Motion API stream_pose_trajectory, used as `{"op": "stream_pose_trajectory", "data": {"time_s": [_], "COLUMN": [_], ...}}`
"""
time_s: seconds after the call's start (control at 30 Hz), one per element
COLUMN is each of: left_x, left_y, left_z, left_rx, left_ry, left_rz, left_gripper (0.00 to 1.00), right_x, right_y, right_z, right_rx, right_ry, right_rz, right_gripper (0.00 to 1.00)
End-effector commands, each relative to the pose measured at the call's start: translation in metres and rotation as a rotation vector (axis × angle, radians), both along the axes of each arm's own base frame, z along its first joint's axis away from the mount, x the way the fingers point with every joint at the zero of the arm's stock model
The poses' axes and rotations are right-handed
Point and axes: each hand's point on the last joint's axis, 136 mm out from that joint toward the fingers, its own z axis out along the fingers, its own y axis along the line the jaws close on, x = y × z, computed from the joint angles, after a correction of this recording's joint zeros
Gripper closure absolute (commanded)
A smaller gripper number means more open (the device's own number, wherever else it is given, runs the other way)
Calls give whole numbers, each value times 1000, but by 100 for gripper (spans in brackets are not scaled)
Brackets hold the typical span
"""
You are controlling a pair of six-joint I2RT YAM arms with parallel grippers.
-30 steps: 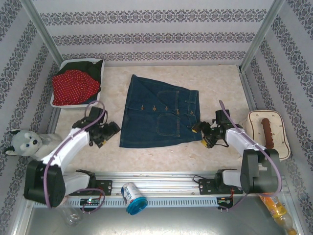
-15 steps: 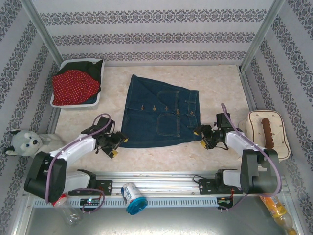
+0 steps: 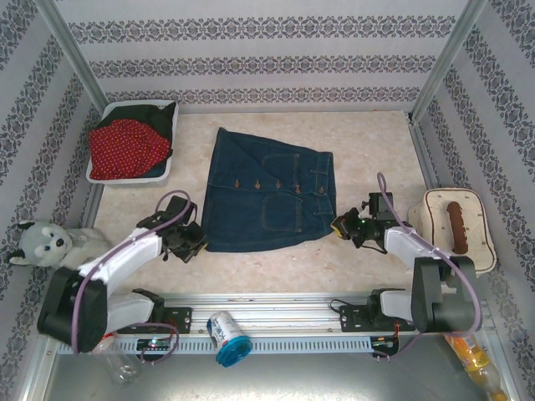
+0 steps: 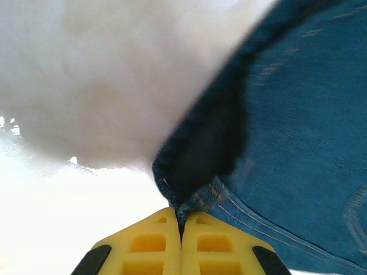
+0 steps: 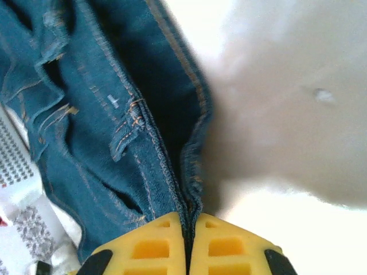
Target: Fold and stack the skirts
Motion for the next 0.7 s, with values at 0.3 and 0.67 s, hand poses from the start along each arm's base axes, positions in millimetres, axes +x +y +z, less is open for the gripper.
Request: {"op": "stream_pose_trajectory", "data": {"time_s": [0.3,0.67], "left_x": [94,274], "left_y": [31,81], "left_z": [107,379], "left_rx": [25,254], "left_ry": [-325,-851], "left_rz": [-73,-150], "left_gripper": [100,100], "right_x": [65,213], "right_y": [4,7], "right_z": [73,321], "right_rx": [-111,-146], "right_ry": [-172,-660], "right_rz": [86,155], "right_gripper": [100,100]}}
